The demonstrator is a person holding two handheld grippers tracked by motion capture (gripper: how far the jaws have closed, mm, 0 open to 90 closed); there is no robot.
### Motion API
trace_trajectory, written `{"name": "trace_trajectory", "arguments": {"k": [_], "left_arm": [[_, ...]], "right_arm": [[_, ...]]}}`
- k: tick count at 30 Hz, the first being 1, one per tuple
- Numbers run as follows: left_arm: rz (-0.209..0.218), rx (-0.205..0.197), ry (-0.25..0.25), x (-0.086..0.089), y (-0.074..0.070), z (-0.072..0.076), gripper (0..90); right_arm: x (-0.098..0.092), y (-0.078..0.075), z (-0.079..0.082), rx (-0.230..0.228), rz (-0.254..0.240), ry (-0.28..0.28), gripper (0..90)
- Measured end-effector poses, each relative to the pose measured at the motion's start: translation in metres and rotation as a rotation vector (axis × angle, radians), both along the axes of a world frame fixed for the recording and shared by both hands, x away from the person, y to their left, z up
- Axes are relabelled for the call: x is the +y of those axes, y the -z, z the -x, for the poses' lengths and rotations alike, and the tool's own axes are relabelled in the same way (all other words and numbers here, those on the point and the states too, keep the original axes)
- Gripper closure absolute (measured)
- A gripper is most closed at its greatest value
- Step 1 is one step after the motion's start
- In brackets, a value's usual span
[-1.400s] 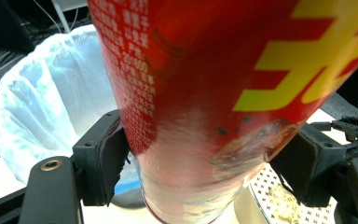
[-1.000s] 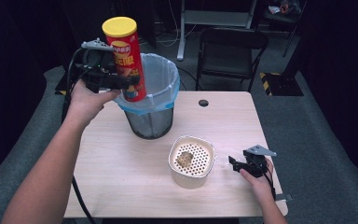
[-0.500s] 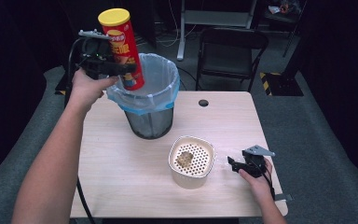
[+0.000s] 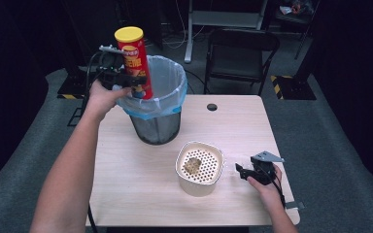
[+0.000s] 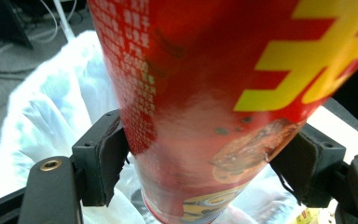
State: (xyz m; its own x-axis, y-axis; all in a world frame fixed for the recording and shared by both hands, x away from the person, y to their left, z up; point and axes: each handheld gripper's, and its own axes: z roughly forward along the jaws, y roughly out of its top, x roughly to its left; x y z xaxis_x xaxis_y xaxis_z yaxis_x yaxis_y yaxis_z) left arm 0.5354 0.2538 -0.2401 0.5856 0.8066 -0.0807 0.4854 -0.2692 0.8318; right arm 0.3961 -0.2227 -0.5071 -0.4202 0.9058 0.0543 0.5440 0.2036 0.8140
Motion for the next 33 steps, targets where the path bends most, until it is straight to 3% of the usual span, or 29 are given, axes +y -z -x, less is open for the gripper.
{"name": "trace_trajectory", "arguments": {"k": [4,5,7,13,18,22,26,33], "left_arm": [[-0.014,0.040,-0.024,-0.006,0.015,-0.007,23.3],[-0.022,0.051,-0.025,-0.006,0.017,-0.007,19.7],[-0.021,0.050,-0.055,-0.002,0.022,-0.007,12.5],[0.011,0.040,-0.063,0.014,0.026,0.004,14.3],[0.035,0.022,-0.010,0.023,0.023,0.022,17.4],[0.030,0.002,0.046,0.027,0.025,0.043,18.5],[0.032,-0.015,0.069,0.030,0.026,0.060,19.0],[0.042,-0.016,0.113,0.039,0.048,0.089,19.7]], "right_arm": [[0.000,0.000,0.000,0.001,-0.003,-0.002,26.4],[0.000,0.000,0.000,0.000,-0.002,-0.002,26.4],[-0.001,0.000,0.000,-0.004,0.002,-0.005,26.4],[-0.001,-0.001,0.001,-0.006,-0.003,0.000,26.4],[0.000,-0.002,0.000,-0.010,-0.001,-0.008,26.4],[0.001,-0.002,0.001,-0.007,0.001,-0.008,26.4],[0.002,-0.002,0.000,-0.014,0.003,-0.006,26.4],[0.001,-0.002,0.001,-0.013,0.010,-0.013,26.4]]}}
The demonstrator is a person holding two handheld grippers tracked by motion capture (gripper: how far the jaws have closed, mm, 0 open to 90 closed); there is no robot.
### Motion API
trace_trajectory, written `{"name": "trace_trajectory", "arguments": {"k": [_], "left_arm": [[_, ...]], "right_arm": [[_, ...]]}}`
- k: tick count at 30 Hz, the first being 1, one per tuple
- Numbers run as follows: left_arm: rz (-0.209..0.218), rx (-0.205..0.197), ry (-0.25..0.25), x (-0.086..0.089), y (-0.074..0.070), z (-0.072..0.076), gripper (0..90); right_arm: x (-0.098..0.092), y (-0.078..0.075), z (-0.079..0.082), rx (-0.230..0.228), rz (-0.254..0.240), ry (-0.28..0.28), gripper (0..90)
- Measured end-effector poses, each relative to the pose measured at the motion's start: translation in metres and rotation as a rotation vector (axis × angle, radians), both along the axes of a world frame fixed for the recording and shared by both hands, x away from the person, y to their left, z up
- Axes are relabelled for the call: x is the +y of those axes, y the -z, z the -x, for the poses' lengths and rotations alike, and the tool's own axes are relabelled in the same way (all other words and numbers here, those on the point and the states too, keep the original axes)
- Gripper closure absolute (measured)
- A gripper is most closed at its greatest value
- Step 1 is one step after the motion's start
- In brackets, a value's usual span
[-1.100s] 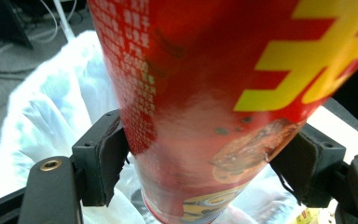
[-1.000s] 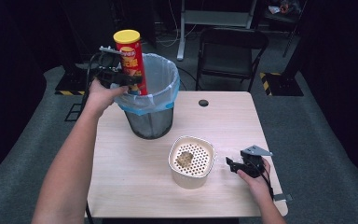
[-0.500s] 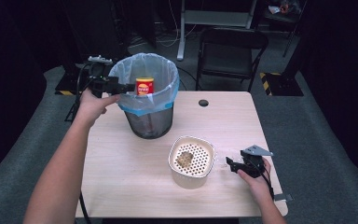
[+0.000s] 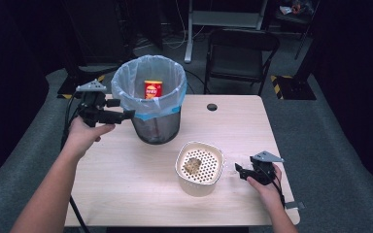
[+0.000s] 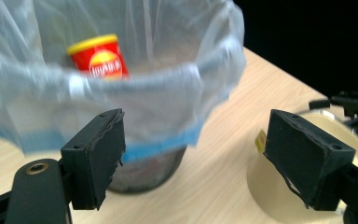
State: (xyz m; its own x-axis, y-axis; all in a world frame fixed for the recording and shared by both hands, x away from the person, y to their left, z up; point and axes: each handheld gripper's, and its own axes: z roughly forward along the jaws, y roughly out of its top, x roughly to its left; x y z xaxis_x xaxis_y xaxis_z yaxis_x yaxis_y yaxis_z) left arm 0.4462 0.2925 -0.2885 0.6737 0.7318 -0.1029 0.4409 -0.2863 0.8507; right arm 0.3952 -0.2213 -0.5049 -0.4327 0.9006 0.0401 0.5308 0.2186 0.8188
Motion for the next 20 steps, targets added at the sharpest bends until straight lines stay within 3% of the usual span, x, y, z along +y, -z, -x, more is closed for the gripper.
{"name": "trace_trajectory", "arguments": {"k": [5,6,7,8,11,20], "left_arm": [[-0.013,0.016,0.008,0.004,0.030,0.013,19.7],[-0.013,0.016,0.008,0.004,0.030,0.013,19.7],[-0.027,0.015,0.007,0.004,0.040,0.016,19.7],[-0.027,0.015,0.007,0.004,0.040,0.016,19.7],[-0.051,0.013,0.015,0.004,0.058,0.021,19.6],[-0.046,0.027,0.034,0.007,0.105,0.035,15.5]], "right_arm": [[0.001,0.001,0.000,0.006,0.002,0.003,26.4],[0.001,0.001,0.000,0.006,0.002,0.003,26.4],[0.002,0.000,0.000,0.003,0.004,-0.001,26.4],[0.002,0.000,0.000,0.003,0.004,-0.001,26.4],[0.002,0.001,-0.001,0.002,0.006,0.007,26.4],[0.000,0.002,-0.001,-0.002,0.012,0.009,26.4]]}}
